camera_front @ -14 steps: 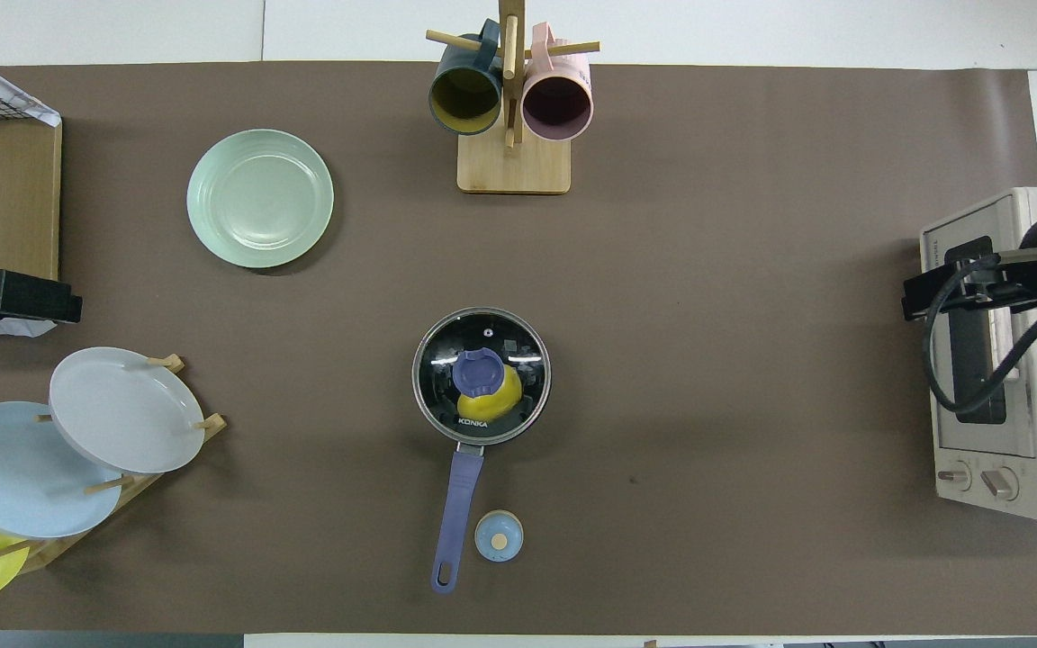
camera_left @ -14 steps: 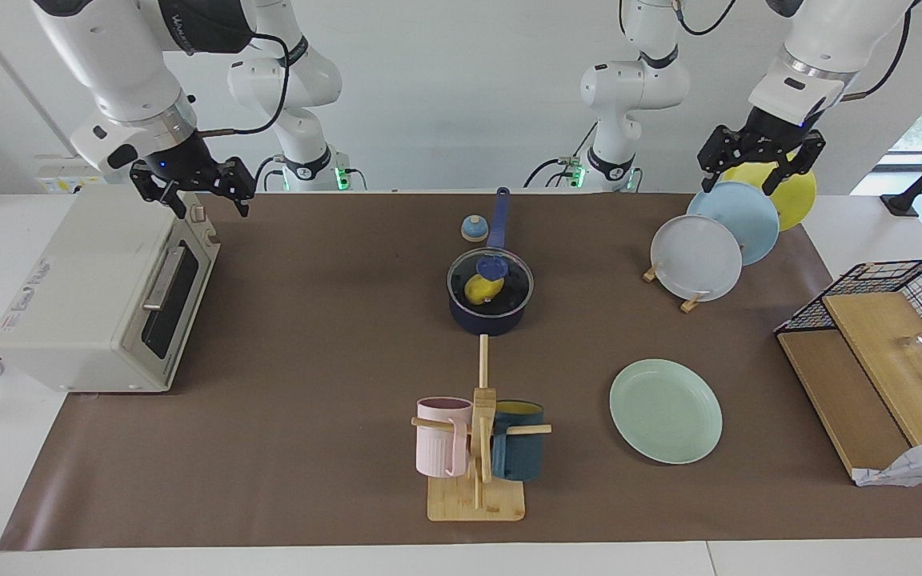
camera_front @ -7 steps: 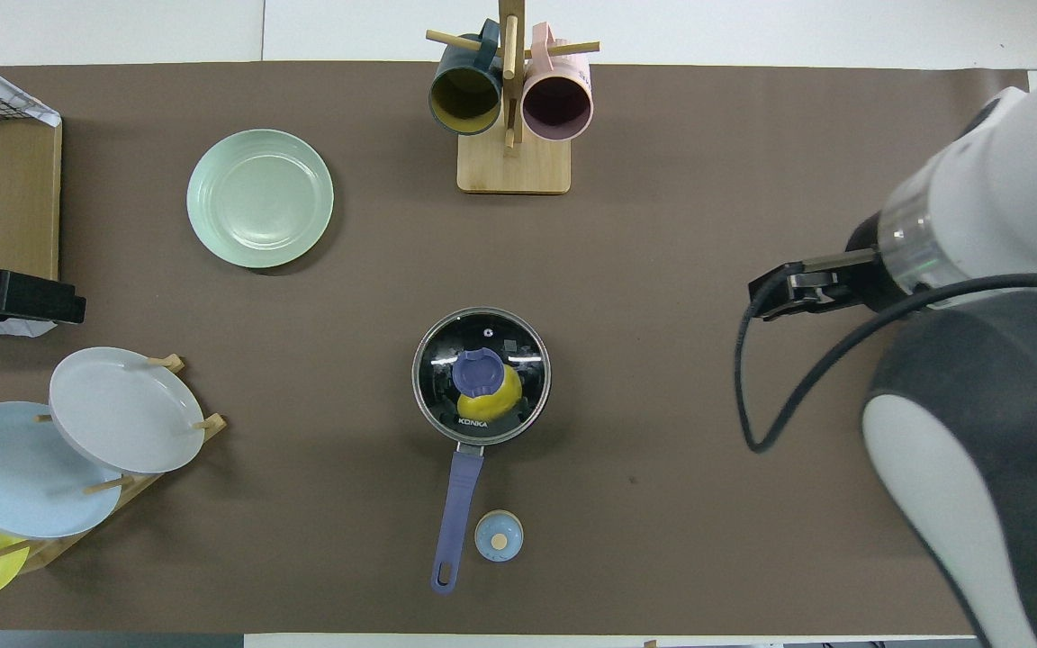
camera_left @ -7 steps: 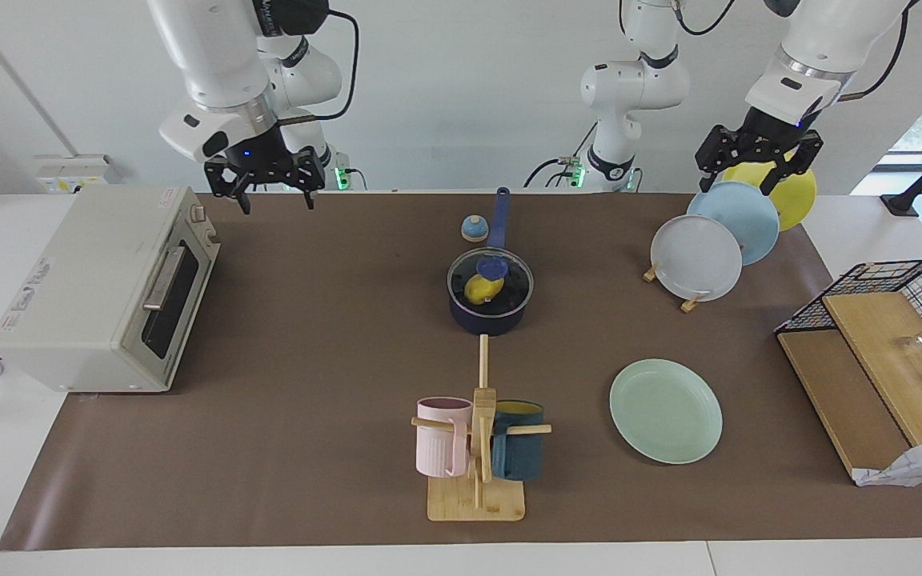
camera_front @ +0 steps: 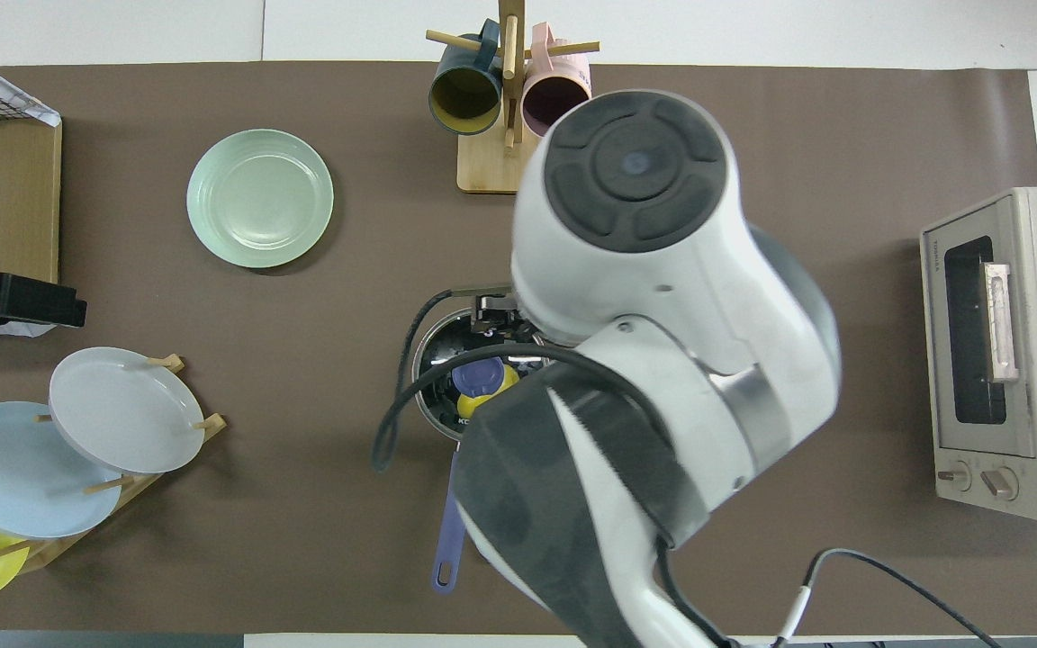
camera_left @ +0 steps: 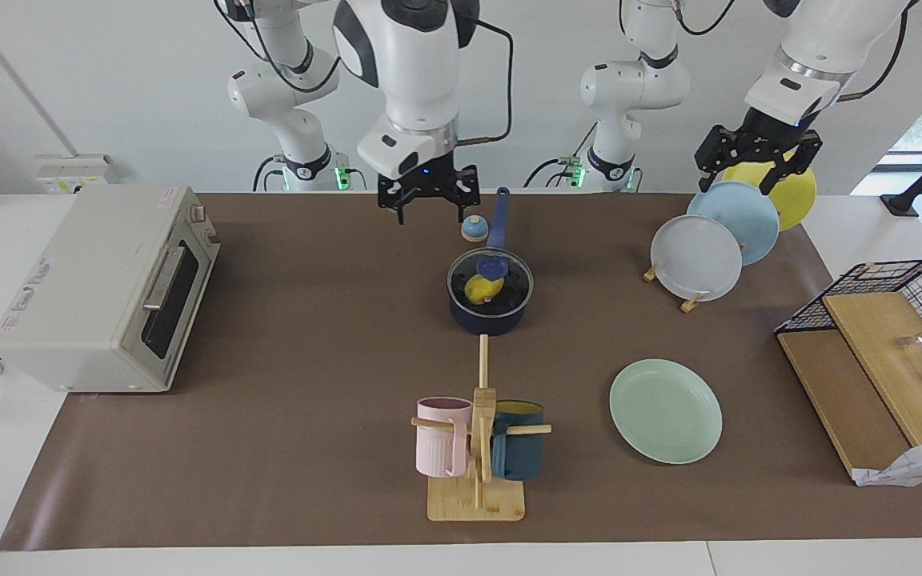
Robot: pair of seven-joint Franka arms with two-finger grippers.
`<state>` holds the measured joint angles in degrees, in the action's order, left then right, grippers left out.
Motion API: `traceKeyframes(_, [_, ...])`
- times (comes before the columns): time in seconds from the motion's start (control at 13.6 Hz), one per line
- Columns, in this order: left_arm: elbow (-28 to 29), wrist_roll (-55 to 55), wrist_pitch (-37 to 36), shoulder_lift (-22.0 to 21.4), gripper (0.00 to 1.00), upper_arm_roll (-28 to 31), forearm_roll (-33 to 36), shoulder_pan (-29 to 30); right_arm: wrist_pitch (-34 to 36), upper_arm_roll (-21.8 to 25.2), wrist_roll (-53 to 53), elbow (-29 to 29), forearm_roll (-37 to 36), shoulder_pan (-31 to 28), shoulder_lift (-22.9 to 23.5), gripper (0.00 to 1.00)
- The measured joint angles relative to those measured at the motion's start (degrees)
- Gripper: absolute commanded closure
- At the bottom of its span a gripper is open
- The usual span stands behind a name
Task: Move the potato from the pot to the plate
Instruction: 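Reach the right gripper over the pot to the glass lid knob, then grasp the glass lid knob with the right gripper and lift it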
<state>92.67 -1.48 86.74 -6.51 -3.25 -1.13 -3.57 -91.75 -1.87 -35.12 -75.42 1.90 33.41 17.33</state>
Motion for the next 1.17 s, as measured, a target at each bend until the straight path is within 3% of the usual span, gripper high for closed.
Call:
traceKeyframes(0.22, [0.01, 0.0, -0.59, -0.02, 0.0, 0.0, 0.0, 0.0, -4.81, -0.02, -3.97, 0.9, -0.09, 3.33, 3.87, 0.0])
traceKeyframes(0.66, [0.01, 0.0, -0.79, -0.09, 0.0, -0.01, 0.0, -0.01, -9.49, 0.01, -4.7, 0.26, -2.66, 5.73, 6.33, 0.0])
traceKeyframes(1.17, [0.01, 0.0, -0.79, -0.1, 0.0, -0.01, 0.0, -0.01, -18.77, -0.06, -4.7, -12.11, -3.1, 6.02, 3.6, 0.0])
